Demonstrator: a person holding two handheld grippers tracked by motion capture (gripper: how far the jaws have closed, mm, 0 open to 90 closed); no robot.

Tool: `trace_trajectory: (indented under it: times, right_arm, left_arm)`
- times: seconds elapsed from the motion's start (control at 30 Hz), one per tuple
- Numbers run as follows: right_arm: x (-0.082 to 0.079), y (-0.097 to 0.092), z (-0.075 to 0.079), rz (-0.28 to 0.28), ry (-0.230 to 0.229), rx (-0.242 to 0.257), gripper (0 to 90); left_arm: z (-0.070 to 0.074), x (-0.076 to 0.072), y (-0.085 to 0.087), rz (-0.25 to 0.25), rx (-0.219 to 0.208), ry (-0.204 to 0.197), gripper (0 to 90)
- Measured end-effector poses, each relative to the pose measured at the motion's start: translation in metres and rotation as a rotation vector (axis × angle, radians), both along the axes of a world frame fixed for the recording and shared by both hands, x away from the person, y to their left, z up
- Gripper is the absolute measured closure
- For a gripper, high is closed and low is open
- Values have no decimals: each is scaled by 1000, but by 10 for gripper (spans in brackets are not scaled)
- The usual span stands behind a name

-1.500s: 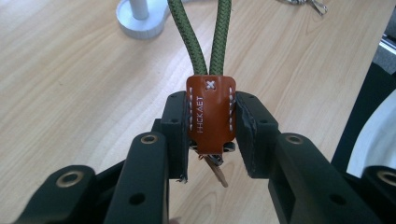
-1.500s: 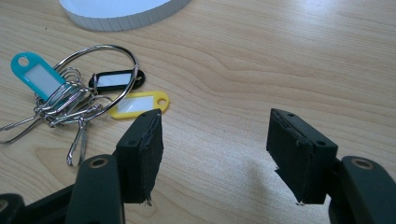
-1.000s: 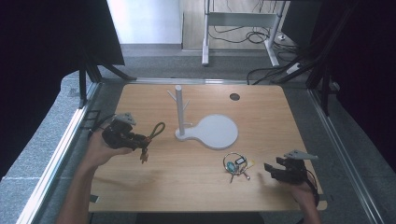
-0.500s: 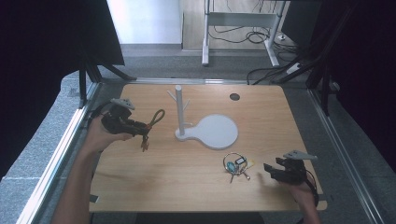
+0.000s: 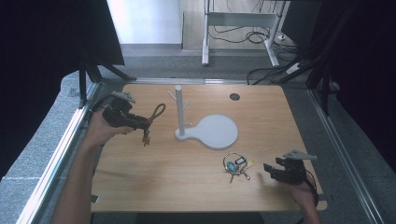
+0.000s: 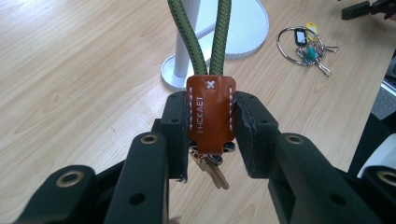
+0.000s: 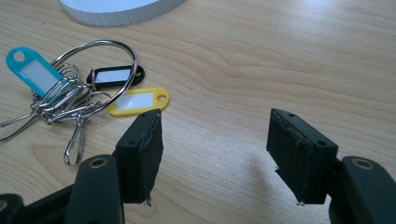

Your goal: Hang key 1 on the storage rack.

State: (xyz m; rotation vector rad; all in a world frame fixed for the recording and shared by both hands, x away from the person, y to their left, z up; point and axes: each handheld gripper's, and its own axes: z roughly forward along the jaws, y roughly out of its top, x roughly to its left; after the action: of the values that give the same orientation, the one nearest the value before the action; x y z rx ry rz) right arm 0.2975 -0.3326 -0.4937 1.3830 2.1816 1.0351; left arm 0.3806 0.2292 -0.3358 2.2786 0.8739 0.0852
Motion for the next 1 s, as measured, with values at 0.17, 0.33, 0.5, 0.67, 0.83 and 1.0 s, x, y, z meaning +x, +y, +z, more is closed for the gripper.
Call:
trace_trajectory:
  times: [0.17, 0.33, 0.5, 0.67, 0.83, 1.0]
  right_arm:
    - [1, 0, -1, 1, 7, -1, 366]
    - [1, 1, -3, 0, 6, -5, 366]
    - [1, 1, -3, 2, 7, -5, 366]
    - [1, 0, -3, 0, 7, -5, 366]
    - [1, 0, -3, 2, 8, -5, 366]
    - [1, 0, -3, -2, 5, -6, 366]
  left_arm:
    - [0, 3, -2, -11, 11, 6, 672]
    - [2, 8, -2, -5, 12, 17, 671]
    - [6, 15, 2, 8, 1, 21, 672]
    - [11, 23, 1, 13, -4, 20, 671]
    - [13, 30, -1, 8, -9, 22, 672]
    - [16, 39, -4, 8, -5, 30, 672]
